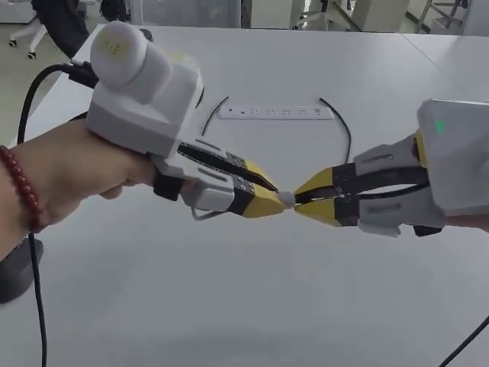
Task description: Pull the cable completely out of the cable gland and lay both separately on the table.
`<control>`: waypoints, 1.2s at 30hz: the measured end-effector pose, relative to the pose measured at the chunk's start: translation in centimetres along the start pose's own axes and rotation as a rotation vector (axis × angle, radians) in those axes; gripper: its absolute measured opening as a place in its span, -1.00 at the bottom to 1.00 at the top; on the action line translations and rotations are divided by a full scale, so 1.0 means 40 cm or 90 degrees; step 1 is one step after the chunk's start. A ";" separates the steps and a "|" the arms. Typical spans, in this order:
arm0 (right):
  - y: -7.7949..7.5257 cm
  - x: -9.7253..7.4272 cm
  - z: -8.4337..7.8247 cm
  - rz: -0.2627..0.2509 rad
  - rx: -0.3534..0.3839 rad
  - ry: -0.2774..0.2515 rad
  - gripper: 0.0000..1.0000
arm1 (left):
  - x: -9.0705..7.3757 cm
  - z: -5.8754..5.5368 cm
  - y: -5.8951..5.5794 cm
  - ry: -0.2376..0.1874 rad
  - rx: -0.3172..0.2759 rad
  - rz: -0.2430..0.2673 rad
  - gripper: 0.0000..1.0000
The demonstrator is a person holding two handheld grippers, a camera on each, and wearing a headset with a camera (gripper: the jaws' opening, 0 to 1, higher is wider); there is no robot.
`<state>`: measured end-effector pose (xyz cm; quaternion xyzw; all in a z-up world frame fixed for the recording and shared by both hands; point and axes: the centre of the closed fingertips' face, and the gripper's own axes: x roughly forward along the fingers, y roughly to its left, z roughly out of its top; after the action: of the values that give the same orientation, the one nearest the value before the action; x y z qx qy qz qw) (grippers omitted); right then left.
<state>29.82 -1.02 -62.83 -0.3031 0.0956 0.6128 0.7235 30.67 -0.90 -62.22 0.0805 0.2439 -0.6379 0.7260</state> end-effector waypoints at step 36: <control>0.003 -0.062 -0.148 -0.040 0.056 0.107 -1.00 | -0.031 -0.036 -0.004 0.018 0.051 0.018 -0.71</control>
<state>30.50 -6.37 -66.32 -0.3239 0.1731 0.5578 0.7443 30.08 0.80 -62.85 0.1220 0.2275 -0.6357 0.7275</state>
